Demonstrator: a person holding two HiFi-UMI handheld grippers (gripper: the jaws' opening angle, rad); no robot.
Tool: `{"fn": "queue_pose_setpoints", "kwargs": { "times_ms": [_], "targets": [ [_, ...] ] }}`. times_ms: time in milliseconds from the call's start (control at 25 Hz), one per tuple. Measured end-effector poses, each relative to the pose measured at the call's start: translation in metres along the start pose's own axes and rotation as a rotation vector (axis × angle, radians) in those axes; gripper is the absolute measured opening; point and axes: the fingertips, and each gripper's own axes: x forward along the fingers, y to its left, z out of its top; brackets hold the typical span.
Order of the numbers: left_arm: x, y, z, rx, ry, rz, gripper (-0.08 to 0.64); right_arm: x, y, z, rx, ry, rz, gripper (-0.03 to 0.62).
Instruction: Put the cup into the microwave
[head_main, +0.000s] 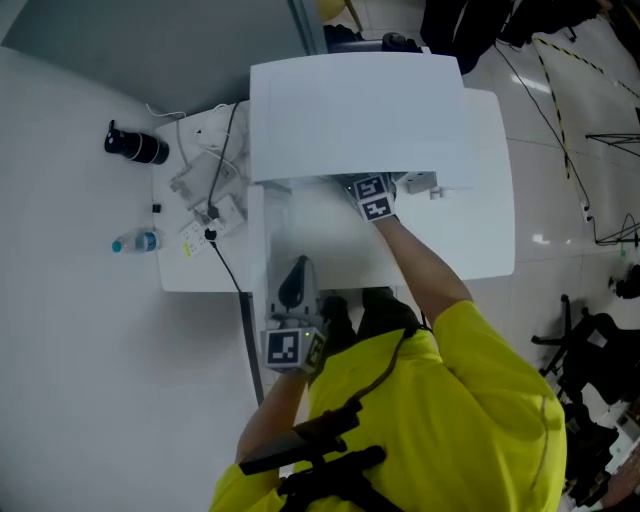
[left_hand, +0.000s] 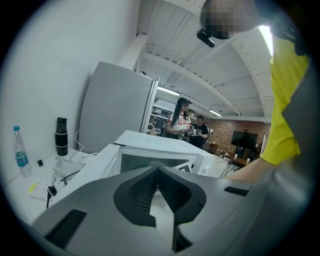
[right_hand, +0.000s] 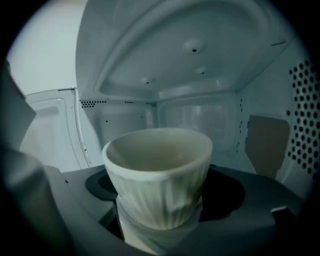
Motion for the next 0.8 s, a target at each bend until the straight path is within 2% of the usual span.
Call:
{"fn": "queue_pose_setpoints", "kwargs": {
  "times_ms": [520,560,680,800],
  "targets": [
    [0.015,0.006,0.000,0.007,0.033,-0.053,-0.011,0.012,-0.031,0.022,0.020,-0.037,-0.094,0.482],
    [0.016,0.005,-0.001,0.008,0.041,-0.063,-0.011,0.009,-0.030,0.021,0.028,-0.040,-0.103,0.524],
    [0.011,0.002,-0.002,0.012,0.052,-0.088,-0.011,-0.024,-0.014,-0.002,0.091,-0.029,-0.090,0.525],
    [-0.001,-0.001,0.002,0.003,0.042,-0.110,-0.011,-0.096,0.033,-0.025,0.102,0.004,0.000,0.526]
  ]
}}
